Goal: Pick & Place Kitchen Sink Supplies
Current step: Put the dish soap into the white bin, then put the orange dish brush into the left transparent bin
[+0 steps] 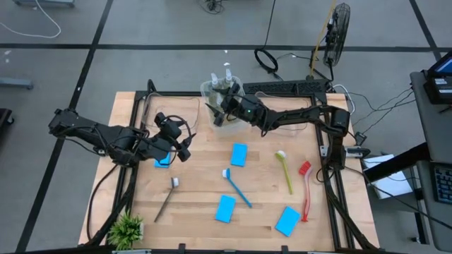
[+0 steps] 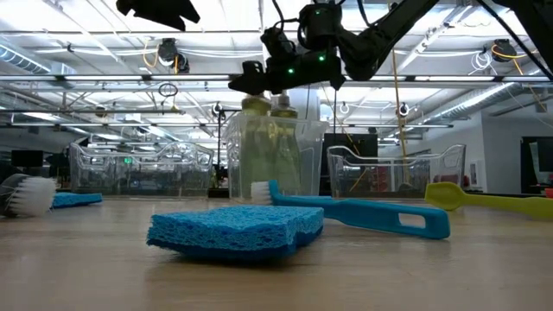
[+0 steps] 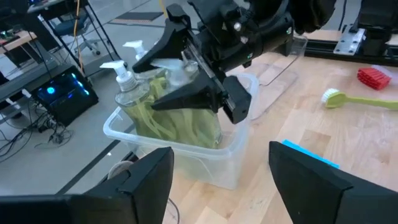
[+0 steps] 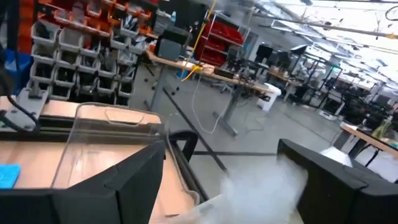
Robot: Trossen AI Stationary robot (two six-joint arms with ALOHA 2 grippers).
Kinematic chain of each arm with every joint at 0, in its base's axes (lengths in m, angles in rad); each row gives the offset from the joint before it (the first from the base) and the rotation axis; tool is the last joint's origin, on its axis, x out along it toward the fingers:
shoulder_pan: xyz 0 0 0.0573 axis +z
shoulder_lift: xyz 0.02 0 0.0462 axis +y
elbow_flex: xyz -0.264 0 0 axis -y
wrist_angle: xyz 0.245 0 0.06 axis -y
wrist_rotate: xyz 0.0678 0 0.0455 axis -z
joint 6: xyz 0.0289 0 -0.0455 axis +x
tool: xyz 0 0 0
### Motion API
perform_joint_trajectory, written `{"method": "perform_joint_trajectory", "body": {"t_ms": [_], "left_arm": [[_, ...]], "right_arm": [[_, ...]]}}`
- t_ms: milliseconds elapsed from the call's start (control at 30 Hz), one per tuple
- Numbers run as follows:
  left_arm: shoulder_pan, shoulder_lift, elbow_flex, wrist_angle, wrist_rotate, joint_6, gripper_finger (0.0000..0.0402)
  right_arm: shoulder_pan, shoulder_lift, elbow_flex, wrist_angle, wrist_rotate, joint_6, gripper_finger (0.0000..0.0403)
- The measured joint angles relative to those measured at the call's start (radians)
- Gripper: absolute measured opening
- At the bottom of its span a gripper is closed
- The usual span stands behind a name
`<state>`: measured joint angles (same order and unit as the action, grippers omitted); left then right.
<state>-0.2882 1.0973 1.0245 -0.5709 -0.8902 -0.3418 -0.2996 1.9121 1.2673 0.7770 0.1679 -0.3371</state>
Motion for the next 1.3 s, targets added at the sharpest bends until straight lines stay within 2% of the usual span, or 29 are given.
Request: {"method": "perform_joint_trajectory", "body": {"t_ms": [267,500,867,1067,1200,1300], "left_arm": [[0.0,0.0,0.0,0.0,0.002,-0.001,0.0248],[0.0,0.0,0.0,0.0,0.003,-0.001,0.0261],[0.0,0.0,0.0,0.0,0.003,-0.003,0.0261],[0.0,0.0,0.0,-0.001,0.017,-0.01,0.0249],[0.0,0.0,0.0,-0.001,0.056,-0.011,0.025],[-0.002,0.0,0.0,-0.001,0.069,-0.018,0.0256]], "right_arm": [[0.0,-0.001,0.0,-0.007,-0.003,0.003,0.03],[0.0,-0.004,-0.001,0.001,-0.003,-0.028,0.03],[0.01,-0.009,-0.002,0.191,-0.011,-0.098,0.03],[0.04,-0.094,-0.002,0.199,-0.008,-0.148,0.03],[0.079,-0.187,-0.003,0.153,-0.003,-0.181,0.03],[0.118,-0.286,-0.003,0.049,0.036,-0.174,0.0299]]}}
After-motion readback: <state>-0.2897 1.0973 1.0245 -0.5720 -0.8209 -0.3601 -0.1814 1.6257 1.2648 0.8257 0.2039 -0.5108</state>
